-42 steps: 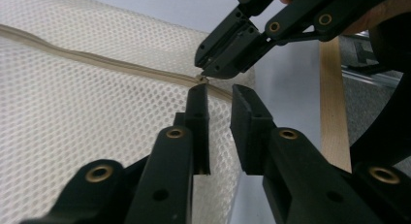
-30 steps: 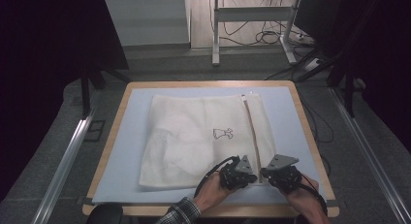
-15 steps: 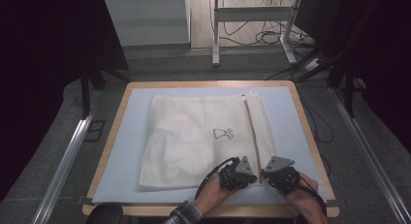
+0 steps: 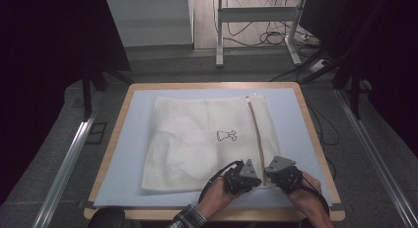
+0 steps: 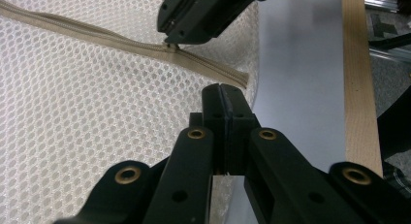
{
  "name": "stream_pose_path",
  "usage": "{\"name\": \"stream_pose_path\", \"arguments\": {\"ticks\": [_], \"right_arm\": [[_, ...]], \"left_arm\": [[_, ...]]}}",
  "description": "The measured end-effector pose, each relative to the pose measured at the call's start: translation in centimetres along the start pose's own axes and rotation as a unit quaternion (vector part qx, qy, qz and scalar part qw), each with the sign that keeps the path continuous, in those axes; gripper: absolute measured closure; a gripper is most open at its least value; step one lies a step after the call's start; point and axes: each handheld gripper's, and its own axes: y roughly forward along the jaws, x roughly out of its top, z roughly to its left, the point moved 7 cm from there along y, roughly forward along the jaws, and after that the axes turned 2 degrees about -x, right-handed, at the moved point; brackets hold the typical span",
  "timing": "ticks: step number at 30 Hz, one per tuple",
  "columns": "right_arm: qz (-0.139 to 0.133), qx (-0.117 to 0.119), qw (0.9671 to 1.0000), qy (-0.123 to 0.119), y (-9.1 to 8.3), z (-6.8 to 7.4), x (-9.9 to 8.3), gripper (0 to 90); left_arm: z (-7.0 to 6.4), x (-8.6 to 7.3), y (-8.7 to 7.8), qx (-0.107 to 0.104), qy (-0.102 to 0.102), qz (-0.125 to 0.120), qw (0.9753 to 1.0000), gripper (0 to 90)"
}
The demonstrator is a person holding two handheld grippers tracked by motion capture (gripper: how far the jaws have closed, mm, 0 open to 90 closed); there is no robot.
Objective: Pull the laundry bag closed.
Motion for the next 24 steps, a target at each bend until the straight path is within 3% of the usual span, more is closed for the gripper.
{"name": "stream_pose_path", "arguments": {"ticks": [24], "right_arm": [[-0.01,-0.01,0.9999,0.007,1.0,-1.6,0.6,85.8]], "left_arm": [[0.0,0.0,0.0,0.001,-0.001,-0.002,1.0,89.7]]}}
